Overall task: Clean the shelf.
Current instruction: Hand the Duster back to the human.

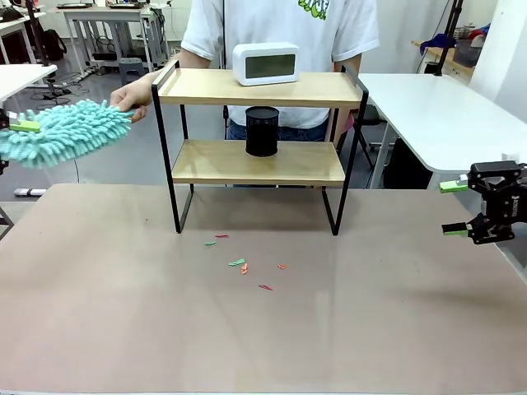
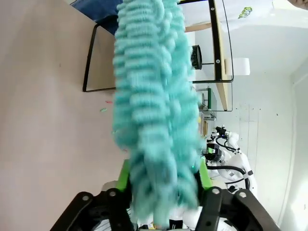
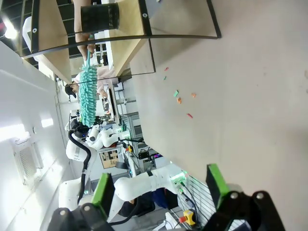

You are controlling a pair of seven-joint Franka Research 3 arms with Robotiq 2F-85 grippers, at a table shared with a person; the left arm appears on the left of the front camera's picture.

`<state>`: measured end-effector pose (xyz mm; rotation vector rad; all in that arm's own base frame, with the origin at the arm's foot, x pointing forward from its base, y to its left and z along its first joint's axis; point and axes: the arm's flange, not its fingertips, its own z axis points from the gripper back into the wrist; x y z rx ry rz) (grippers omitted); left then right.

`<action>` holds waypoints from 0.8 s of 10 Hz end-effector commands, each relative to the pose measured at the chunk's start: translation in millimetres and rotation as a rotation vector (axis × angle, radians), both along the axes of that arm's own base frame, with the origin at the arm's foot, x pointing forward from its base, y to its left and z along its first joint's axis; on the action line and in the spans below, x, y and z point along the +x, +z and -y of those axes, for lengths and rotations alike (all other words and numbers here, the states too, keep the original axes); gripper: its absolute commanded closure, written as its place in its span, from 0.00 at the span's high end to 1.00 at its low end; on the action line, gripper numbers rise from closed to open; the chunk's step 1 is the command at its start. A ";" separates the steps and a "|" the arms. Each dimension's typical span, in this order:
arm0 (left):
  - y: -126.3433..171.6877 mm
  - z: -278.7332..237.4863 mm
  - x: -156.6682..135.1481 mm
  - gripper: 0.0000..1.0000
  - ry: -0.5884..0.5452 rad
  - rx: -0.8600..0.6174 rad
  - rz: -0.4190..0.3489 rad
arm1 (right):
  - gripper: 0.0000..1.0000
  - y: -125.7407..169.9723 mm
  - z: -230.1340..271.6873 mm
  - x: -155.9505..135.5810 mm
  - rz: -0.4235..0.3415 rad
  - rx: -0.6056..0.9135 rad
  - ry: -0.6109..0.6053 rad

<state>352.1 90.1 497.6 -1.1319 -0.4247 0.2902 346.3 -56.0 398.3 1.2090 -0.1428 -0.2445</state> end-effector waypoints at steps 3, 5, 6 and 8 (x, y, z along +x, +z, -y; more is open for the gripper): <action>-34.5 19.8 11.9 1.00 -0.128 -0.082 0.026 | 1.00 2.4 -0.5 1.2 0.004 0.001 0.009; -70.0 46.3 26.5 1.00 -0.242 -0.066 -0.010 | 1.00 2.4 -0.5 1.2 0.004 0.001 0.009; -85.9 60.4 31.7 1.00 -0.281 -0.071 -0.034 | 1.00 2.4 -0.5 1.2 0.004 0.001 0.009; -98.3 82.5 34.7 1.00 -0.419 -0.151 -0.039 | 1.00 2.4 -0.5 1.2 0.004 0.001 0.009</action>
